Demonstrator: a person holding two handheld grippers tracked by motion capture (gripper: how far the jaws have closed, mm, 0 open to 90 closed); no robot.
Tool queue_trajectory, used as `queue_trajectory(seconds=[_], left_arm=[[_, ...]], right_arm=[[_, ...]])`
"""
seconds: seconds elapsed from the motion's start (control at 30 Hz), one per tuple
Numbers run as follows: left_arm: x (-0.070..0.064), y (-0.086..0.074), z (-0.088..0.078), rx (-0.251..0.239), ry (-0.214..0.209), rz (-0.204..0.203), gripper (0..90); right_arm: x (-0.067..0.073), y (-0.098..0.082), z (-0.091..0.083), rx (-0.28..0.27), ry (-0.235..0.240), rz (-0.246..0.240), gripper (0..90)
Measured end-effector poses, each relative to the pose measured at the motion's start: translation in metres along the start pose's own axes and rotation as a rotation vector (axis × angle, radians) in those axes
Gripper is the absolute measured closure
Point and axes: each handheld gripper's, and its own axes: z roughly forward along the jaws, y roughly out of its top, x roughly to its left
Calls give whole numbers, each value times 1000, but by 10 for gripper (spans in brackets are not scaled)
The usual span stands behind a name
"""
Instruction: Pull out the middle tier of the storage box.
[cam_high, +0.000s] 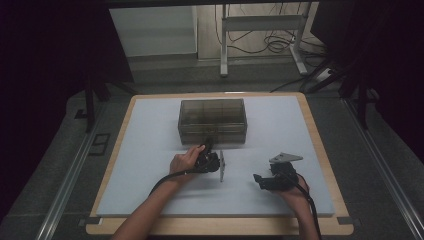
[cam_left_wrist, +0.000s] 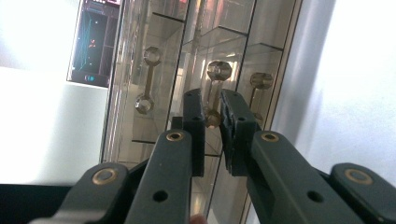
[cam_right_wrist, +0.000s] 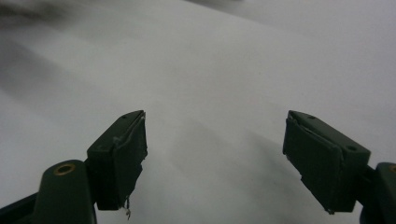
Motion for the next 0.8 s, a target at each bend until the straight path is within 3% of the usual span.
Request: queue_trajectory(seconds=[0.47, 0.63, 0.7, 0.8], left_arm=[[-1, 0, -7, -2, -8, -32, 809], [0, -2, -8, -23, -12, -53, 709], [2, -4, -9, -32, -27, -87, 663], [6, -6, -13, -34, -52, -103, 598]], right_arm=[[0, 0, 1, 2, -1, 1, 212], [0, 0, 0, 1, 0, 2, 212], [0, 0, 0, 3, -1, 2, 212], [-1, 0, 0, 2, -2, 3, 212]])
